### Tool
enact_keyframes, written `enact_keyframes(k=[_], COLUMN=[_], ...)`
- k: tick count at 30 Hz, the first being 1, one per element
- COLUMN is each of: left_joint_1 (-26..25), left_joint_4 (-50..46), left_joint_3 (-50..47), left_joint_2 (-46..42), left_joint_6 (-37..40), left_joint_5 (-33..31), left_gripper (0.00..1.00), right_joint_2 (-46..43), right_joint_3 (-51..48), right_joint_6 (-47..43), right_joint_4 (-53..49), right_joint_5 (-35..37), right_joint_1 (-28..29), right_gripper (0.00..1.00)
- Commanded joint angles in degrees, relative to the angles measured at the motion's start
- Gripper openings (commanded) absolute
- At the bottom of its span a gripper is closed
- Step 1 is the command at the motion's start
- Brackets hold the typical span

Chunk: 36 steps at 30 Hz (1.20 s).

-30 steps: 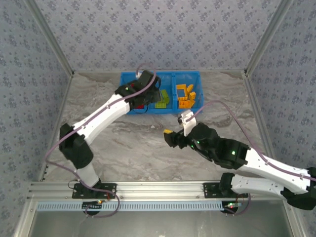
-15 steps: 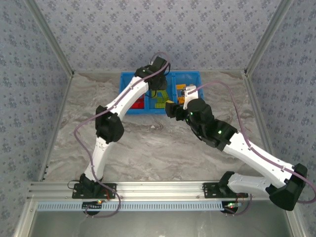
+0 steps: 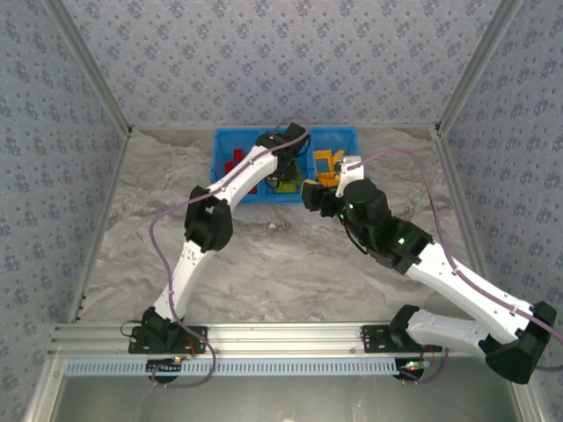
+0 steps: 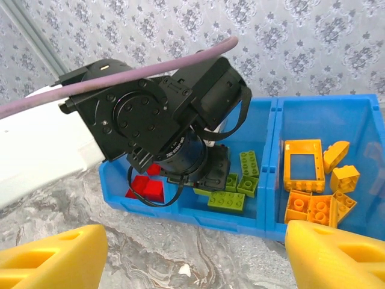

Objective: Sort the legos into containers by color

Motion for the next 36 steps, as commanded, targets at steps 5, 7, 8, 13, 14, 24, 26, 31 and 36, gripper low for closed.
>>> enact_keyframes(k=[5,7,8,13,14,24,26,31,36], left_joint_1=[-0.46,-0.48,-0.44,-0.53,-0.51,-0.95,-1.37,-2.6,-3.77], left_joint_4=[-3.07,-3.56,-3.74,-4.18,-4.35,-5.12,-4.78,-4.0,-2.29], left_joint_3=[4.93,5.64,5.73,5.75,5.74,5.79,5.84,6.8,7.3], left_joint_2=[4.73,5.54,5.76,5.95,5.96,4.44,3.56,0.92,-2.16], left_joint_6=[-0.45,-0.5,-0.49,-0.84,-0.84,-0.93,-0.72,-0.06,0.74], left_joint_5=[-5.4,-6.0,-6.19,-5.86,-5.67,-5.53,-5.9,-6.96,-7.96], left_gripper=[0.21,0.21,0.22,0.29,0.31,0.43,0.46,0.4,0.23], right_joint_2=[-2.59,-2.76,-2.85,-2.91,-2.91,-2.94,-3.15,-3.7,-4.15], right_joint_3=[-1.3,-1.37,-1.37,-1.54,-1.61,-1.64,-1.77,-1.55,-1.42], right_joint_6=[2.15,2.09,2.05,2.01,2.11,2.2,2.09,1.84,1.55], right_joint_4=[-2.18,-2.31,-2.39,-2.6,-2.6,-2.86,-2.95,-3.34,-3.87], right_joint_5=[0.91,0.7,0.49,-0.56,-0.82,-3.14,-3.51,-4.04,-4.26], right_joint_1=[-0.51,-0.54,-0.61,-1.1,-1.2,-2.44,-2.66,-3.05,-3.47], right_gripper=[0.8,0.8,0.8,0.8,0.8,0.8,0.81,0.81,0.8])
